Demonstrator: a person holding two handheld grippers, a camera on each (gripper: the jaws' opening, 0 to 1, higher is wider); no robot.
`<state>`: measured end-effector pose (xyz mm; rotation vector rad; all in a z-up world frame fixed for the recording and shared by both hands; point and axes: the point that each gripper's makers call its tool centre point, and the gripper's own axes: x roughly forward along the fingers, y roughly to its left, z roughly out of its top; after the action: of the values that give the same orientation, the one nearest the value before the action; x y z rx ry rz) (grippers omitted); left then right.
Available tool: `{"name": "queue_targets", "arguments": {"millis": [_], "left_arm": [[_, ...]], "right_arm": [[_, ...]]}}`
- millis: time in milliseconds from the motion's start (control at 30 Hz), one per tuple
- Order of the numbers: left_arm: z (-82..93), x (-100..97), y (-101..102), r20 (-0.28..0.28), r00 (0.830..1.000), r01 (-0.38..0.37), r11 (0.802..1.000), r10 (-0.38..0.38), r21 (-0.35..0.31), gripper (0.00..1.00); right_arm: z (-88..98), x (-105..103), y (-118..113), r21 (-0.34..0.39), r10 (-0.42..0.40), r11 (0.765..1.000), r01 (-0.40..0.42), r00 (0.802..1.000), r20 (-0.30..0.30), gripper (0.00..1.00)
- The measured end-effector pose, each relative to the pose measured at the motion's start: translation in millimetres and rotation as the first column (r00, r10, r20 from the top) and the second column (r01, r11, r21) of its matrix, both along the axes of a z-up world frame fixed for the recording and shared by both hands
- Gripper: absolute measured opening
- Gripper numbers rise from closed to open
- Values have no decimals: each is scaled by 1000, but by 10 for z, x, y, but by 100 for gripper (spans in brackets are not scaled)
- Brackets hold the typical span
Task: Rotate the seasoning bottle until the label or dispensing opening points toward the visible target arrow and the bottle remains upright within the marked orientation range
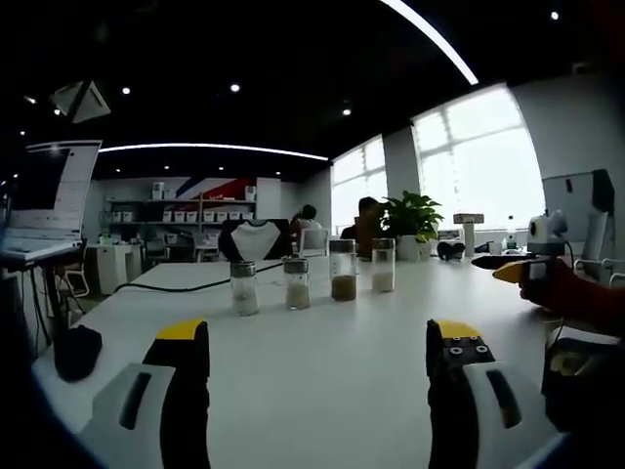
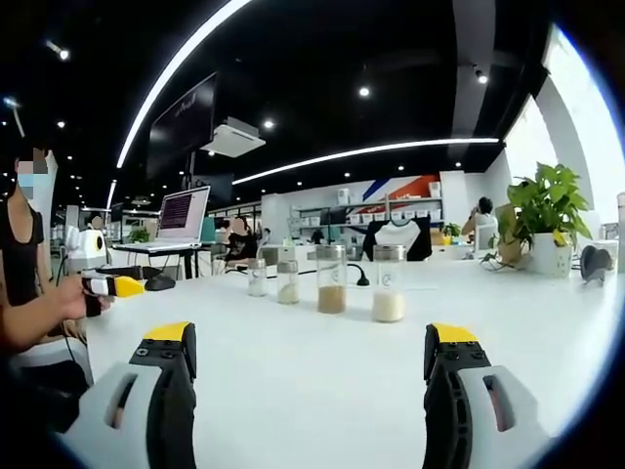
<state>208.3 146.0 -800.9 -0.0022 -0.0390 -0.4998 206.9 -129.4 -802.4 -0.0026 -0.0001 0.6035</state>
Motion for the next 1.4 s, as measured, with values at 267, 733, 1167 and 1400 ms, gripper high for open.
{"name": "queue_targets", "arguments": {"millis": [267,733,1167,1400], "left_arm": [[-67,70,-129,-18,1000,10,999,-10,38,96],[-81,312,-24,-40,999,-11,998,13,66,96],[-19,552,-19,-58,998,6,998,-3,56,92],[26,661,-14,-42,999,-11,997,14,78,91]], "right_arm": [[-28,-105,69,-38,37,999,-37,999,-13,99],[-30,-255,136,-48,69,996,-70,998,-12,99],[-53,-265,55,-61,52,997,-53,999,-7,99],[-70,-275,12,-39,55,998,-55,998,-13,97]]}}
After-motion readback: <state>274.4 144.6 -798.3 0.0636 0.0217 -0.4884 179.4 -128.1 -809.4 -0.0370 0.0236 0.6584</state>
